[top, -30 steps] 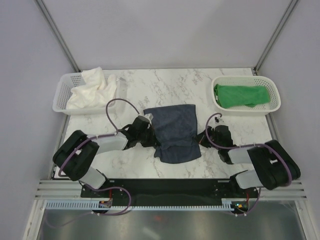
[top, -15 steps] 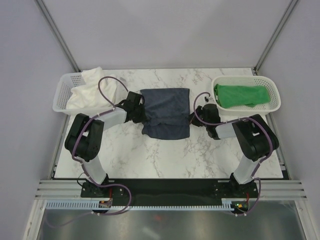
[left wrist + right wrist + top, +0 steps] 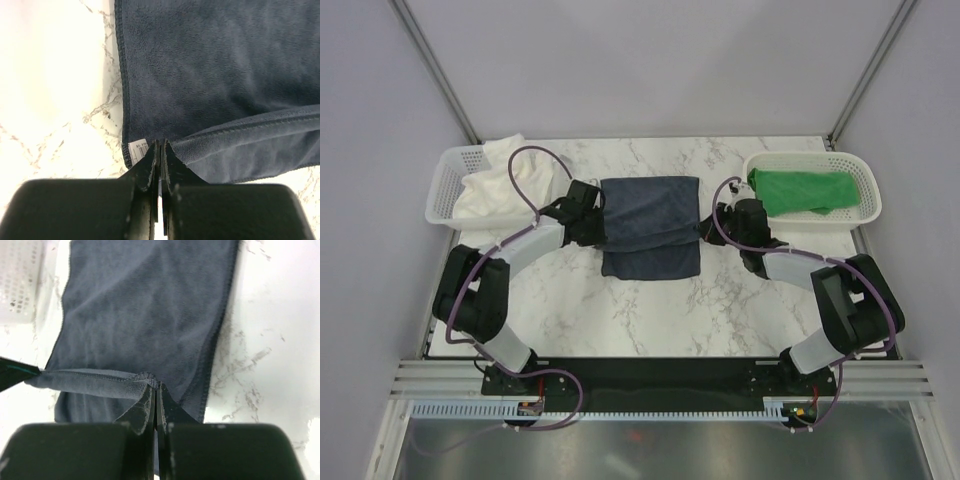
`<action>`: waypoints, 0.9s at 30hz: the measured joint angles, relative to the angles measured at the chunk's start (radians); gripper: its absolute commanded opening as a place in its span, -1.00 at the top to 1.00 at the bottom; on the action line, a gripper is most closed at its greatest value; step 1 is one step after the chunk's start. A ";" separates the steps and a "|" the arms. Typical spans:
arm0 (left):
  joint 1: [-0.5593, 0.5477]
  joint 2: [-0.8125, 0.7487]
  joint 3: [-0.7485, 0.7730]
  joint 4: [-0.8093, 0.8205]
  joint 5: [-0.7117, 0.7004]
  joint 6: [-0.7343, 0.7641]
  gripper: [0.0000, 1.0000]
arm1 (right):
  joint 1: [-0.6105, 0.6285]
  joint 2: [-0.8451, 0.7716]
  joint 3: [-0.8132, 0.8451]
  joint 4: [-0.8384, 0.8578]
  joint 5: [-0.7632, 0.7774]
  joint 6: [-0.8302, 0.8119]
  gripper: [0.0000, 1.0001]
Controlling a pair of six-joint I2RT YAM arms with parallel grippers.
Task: Fold and stack the towels
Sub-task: Fold the towel
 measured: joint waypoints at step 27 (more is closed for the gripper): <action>-0.049 -0.129 -0.225 0.011 0.010 0.004 0.95 | 0.005 -0.111 -0.222 0.057 -0.157 -0.088 1.00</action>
